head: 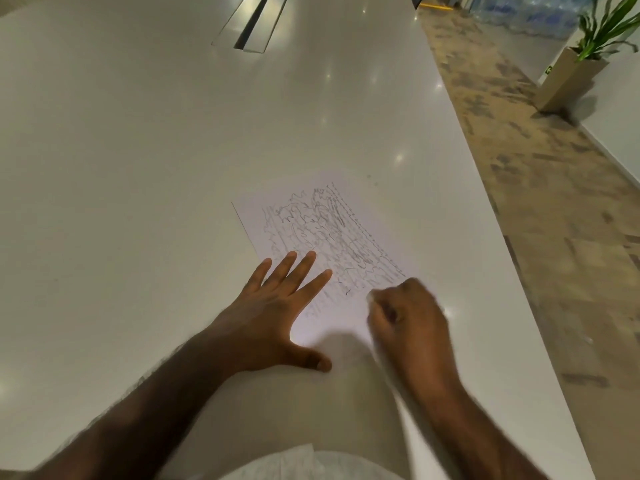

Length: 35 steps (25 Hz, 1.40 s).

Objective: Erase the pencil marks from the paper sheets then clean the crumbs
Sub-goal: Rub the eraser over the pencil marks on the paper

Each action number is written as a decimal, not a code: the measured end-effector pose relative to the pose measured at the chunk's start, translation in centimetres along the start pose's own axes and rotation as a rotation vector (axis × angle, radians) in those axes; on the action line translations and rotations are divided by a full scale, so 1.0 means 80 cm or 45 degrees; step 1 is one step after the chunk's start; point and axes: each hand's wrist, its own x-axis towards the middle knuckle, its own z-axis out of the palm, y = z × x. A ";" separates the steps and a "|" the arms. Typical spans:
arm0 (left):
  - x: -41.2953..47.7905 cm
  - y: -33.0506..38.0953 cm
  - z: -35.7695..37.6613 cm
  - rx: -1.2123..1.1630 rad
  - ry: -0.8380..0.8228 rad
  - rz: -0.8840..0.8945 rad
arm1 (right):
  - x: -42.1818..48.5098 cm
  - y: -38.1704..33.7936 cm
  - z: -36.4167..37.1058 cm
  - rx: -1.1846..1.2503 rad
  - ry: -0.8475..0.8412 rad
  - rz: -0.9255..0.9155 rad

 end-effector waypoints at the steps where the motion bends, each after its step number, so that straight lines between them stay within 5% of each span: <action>1: -0.001 0.000 0.000 0.004 -0.007 0.002 | 0.010 0.010 -0.005 0.003 0.019 0.151; 6: 0.003 0.002 0.002 0.060 -0.012 -0.036 | -0.058 -0.036 0.014 0.058 -0.021 -0.293; 10: 0.002 0.000 0.002 0.047 -0.017 -0.013 | -0.012 0.021 -0.013 0.017 0.148 0.147; 15: 0.003 0.003 0.001 0.041 -0.017 -0.033 | -0.063 -0.032 0.010 0.074 -0.064 -0.335; 19: 0.001 0.002 0.001 0.031 -0.021 -0.022 | -0.007 0.012 -0.014 -0.027 0.138 0.051; 22: 0.004 0.004 0.003 0.060 -0.022 -0.055 | -0.043 -0.038 0.008 0.027 -0.003 -0.213; 27: 0.008 0.002 0.002 0.064 -0.002 -0.062 | -0.042 -0.022 0.010 0.207 -0.178 -0.176; 32: 0.012 0.001 0.001 0.058 0.013 -0.097 | -0.031 -0.018 0.017 0.254 -0.104 -0.091; 35: 0.014 -0.002 0.004 0.093 -0.034 -0.102 | -0.035 -0.048 0.023 0.184 -0.178 -0.234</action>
